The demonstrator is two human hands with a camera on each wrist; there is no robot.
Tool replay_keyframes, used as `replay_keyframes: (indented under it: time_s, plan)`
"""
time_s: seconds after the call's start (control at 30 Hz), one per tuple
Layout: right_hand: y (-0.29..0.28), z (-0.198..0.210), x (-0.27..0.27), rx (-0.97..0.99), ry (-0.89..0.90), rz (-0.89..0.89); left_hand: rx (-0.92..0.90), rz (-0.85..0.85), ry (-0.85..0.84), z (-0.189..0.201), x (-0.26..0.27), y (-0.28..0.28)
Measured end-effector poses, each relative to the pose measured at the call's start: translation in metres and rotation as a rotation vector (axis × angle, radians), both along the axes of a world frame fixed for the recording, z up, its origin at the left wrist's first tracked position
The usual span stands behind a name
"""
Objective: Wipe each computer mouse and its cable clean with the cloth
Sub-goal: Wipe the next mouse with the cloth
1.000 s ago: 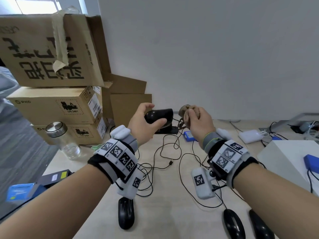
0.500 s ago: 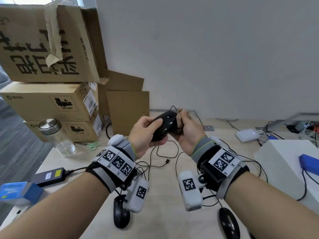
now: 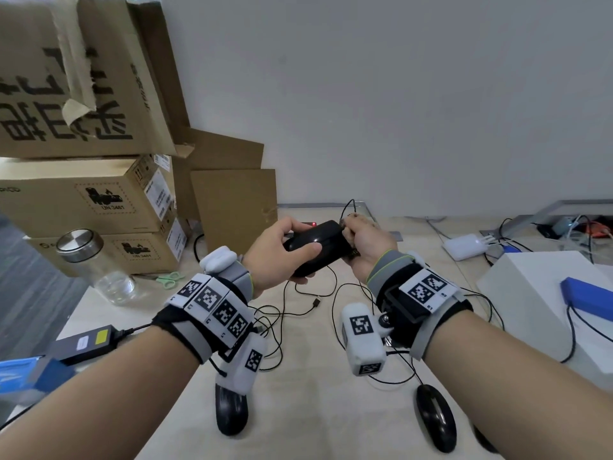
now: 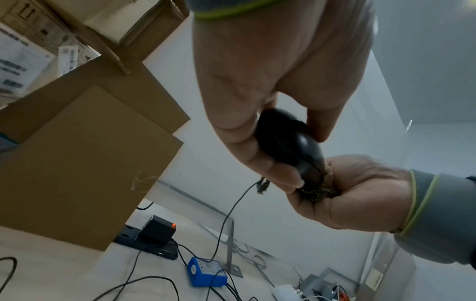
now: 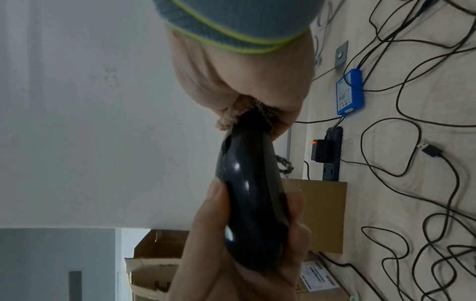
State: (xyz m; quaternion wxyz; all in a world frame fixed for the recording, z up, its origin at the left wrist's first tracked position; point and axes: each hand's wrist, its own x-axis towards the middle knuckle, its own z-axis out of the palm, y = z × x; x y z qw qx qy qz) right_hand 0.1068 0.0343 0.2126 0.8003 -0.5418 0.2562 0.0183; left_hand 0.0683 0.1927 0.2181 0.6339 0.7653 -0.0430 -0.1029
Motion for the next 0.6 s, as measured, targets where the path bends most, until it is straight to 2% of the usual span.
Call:
replay_keyframes:
  time_s: [0.1,0.2,0.3,0.4,0.53,0.6]
  plan:
    - [-0.003,0.000,0.002,0.023,-0.009,-0.013,0.036,-0.018,0.000,-0.001,0.002,0.006]
    - [-0.006,-0.005,0.002,0.059,-0.035,-0.032,-0.056,0.091,0.041,-0.006,0.004,0.007]
    - [-0.001,-0.005,-0.003,0.097,-0.042,0.108,-0.179,0.158,0.024,-0.014,0.003,-0.001]
    - [0.010,-0.005,-0.009,0.069,-0.058,0.140,-0.165,0.131,-0.033,-0.021,0.000,-0.011]
    - [0.005,-0.012,-0.007,-0.037,-0.037,-0.006,-0.076,0.004,-0.034,-0.022,-0.004,-0.017]
    - [-0.004,-0.016,-0.002,-0.014,0.000,-0.042,-0.038,-0.036,-0.016,-0.022,-0.007,-0.015]
